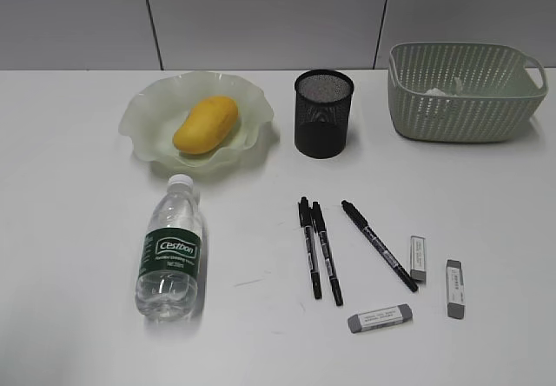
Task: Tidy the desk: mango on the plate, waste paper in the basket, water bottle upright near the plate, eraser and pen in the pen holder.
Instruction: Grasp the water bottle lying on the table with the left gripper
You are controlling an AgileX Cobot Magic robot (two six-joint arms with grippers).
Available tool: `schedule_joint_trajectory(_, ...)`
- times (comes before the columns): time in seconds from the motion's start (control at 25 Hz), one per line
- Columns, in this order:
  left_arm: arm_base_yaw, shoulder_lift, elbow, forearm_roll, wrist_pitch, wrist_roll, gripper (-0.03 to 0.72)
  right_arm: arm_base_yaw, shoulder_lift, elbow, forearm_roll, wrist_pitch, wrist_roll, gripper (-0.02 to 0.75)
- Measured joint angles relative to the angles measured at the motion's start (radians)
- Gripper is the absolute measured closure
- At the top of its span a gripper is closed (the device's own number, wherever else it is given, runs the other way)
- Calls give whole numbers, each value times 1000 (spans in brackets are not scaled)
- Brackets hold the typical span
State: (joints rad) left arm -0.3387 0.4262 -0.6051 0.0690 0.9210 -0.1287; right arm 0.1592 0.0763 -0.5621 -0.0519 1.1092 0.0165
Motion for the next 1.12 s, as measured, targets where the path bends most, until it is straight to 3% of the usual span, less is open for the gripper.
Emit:
schedule_joint_trajectory(0.24, -3, 502, -115, -53, -232, 0, 263, 0, -81, 52, 3, -54, 1, 189)
schedule_joint_trajectory(0.4, -61, 803, -228, -69, -315, 0, 249, 0, -81, 53, 7, -65, 1, 189)
schedule_joint_trajectory(0.6, -154, 1129, -381, -79, -325, -14, 67, 0, -82, 53, 6, -65, 2, 189)
schedule_joint_trajectory(0.72, -165, 1283, -469, -85, -325, -82, 31, 0, -82, 53, 7, -65, 2, 190)
schedule_joint_trajectory(1.0, -166, 1534, -601, -101, -270, -241, 34, 0, -83, 53, 7, -67, 2, 251)
schedule_joint_trajectory(1.12, -168, 1586, -608, -132, -260, -267, 141, 0, -83, 53, 7, -67, 2, 260)
